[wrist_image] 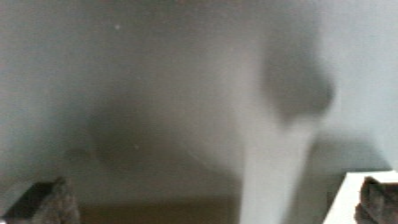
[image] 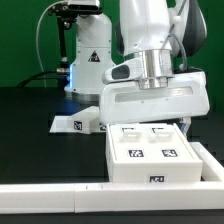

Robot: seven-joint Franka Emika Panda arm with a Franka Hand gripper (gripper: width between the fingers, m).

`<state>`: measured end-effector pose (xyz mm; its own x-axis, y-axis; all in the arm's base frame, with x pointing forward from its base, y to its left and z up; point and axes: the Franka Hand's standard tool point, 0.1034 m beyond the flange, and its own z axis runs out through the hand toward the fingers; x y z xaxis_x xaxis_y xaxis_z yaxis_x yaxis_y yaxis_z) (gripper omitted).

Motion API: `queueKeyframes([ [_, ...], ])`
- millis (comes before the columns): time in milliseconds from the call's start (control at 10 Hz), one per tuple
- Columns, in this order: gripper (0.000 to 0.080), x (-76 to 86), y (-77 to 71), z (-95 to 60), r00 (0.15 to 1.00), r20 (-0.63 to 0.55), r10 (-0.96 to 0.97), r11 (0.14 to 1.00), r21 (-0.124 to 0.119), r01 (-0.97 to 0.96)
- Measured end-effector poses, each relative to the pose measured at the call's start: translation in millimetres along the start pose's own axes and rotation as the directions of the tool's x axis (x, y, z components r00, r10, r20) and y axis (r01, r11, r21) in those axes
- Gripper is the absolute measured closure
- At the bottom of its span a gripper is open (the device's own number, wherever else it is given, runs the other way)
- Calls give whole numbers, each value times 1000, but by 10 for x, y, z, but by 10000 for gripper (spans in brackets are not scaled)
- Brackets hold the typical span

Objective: Assemble cabinet

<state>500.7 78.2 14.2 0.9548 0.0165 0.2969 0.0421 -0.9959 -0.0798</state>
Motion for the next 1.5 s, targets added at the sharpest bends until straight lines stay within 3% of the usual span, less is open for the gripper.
queueKeyframes([
  [200, 4, -37, 201, 36, 999, 10, 39, 999, -8, -39],
  [400, 4, -77, 221, 36, 999, 3, 40, 999, -13, -40],
  [800, 4, 128, 230, -44, 999, -11, 43, 999, -8, -43],
  [1000, 4, 89, 210, -14, 999, -6, 39, 999, -7, -39],
  [1200, 240, 91, 213, -13, 999, -6, 39, 999, -7, -39],
  [1300, 240, 90, 213, -13, 999, -6, 39, 999, -7, -39],
  [1500, 573, 90, 214, -13, 999, -6, 39, 999, -7, -39],
])
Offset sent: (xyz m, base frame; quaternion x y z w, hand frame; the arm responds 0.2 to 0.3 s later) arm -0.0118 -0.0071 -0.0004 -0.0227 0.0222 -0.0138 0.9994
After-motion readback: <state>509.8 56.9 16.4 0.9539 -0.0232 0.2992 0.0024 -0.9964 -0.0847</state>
